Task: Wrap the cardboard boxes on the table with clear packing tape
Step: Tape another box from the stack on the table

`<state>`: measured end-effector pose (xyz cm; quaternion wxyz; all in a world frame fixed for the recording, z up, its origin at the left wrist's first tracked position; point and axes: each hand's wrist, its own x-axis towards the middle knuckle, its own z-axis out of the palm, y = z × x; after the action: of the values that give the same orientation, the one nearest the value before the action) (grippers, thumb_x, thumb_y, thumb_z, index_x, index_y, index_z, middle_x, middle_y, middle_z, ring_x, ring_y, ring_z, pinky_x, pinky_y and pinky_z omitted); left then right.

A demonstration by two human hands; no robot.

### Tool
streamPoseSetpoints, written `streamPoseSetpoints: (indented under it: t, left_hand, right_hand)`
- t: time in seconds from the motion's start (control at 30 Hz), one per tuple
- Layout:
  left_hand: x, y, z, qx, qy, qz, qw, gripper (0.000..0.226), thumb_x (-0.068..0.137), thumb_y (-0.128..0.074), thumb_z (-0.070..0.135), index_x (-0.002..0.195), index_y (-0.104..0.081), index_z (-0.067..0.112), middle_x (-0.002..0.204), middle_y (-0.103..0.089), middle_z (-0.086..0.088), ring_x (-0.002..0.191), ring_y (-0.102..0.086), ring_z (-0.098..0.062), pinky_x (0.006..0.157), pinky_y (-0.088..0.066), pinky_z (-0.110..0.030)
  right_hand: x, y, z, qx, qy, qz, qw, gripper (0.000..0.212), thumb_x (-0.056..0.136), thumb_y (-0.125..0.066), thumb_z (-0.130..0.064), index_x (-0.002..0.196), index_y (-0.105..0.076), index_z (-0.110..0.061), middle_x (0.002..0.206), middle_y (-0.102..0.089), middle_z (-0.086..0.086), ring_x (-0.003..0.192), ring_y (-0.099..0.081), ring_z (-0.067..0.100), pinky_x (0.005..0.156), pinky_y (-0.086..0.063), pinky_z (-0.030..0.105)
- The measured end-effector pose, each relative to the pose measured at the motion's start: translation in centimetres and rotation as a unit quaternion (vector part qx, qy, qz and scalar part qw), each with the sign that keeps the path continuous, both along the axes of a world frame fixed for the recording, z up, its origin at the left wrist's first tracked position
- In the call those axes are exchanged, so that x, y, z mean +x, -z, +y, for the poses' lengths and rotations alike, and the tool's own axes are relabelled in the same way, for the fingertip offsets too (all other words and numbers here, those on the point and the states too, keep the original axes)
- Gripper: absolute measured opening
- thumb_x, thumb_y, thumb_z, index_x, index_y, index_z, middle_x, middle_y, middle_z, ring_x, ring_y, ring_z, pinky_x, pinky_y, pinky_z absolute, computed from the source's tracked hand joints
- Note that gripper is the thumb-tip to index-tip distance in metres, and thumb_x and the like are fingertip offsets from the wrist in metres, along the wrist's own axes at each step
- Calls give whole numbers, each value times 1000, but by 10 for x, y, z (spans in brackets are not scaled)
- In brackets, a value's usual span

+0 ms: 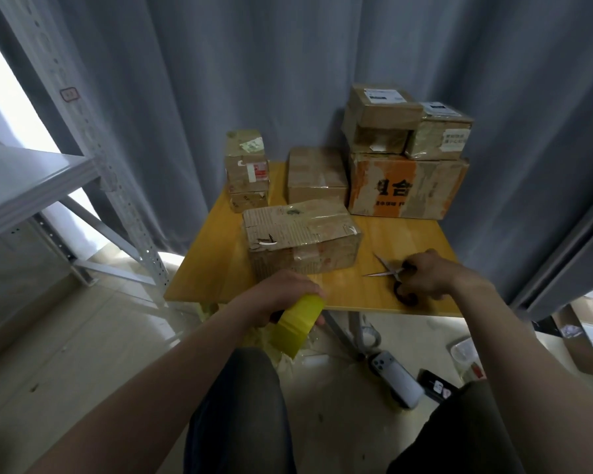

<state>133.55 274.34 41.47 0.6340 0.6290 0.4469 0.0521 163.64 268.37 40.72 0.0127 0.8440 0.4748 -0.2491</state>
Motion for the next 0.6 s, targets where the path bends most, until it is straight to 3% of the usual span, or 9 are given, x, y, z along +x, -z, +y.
streamPoseSetpoints:
  t: [0.07, 0.13, 0.2, 0.27, 0.4, 0.6]
  left_hand:
    - [-5, -7, -1, 34, 12, -13, 999, 21, 101, -62, 26, 110, -72, 9, 90, -78, -19, 78, -76, -29, 84, -59, -46]
    - [-11, -20, -1, 63, 2, -38, 997, 22, 102, -61, 25, 108, -73, 8, 88, -77, -20, 77, -76, -30, 80, -59, -44]
    - [-19, -34, 1, 75, -33, -68, 994, 23, 103, -60, 23, 109, -71, 5, 87, -77, -22, 75, -75, -31, 73, -61, -40]
    - [-29, -46, 4, 67, -66, -97, 991, 22, 102, -61, 24, 111, -70, 6, 88, -76, -24, 76, -74, -33, 74, -61, -42]
    - [-49, -52, 11, 82, -91, -110, 986, 22, 102, -60, 30, 107, -72, 12, 89, -77, -23, 81, -75, -37, 85, -59, -50]
    - [-61, -44, 15, 82, -128, -99, 983, 20, 104, -58, 24, 103, -71, 9, 80, -76, -19, 69, -75, -28, 65, -60, -36]
  right_hand:
    - [-6, 3, 3, 82, 33, -2, 996, 43, 91, -74, -35, 129, -65, -18, 138, -42, 8, 98, -62, 28, 81, -57, 37]
    - [-22, 5, 11, 250, 33, -9, 968, 34, 97, -66, -40, 125, -69, -21, 134, -48, 5, 111, -59, 28, 94, -51, 39]
    - [-46, 2, 22, 388, -40, 33, 920, 29, 102, -60, -40, 122, -70, -22, 125, -54, -2, 119, -53, 21, 98, -44, 35]
    - [-72, -6, 33, 440, -105, 50, 890, 32, 104, -58, -38, 128, -68, -19, 127, -58, -5, 122, -45, 17, 98, -36, 29]
    - [-99, -21, 57, 479, -194, 15, 856, 38, 103, -57, -40, 138, -65, -25, 143, -58, -9, 137, -38, 16, 114, -33, 38]
    - [-130, -27, 94, 370, -332, -15, 868, 48, 99, -57, -52, 145, -57, -37, 158, -44, -16, 153, -24, 16, 124, -24, 48]
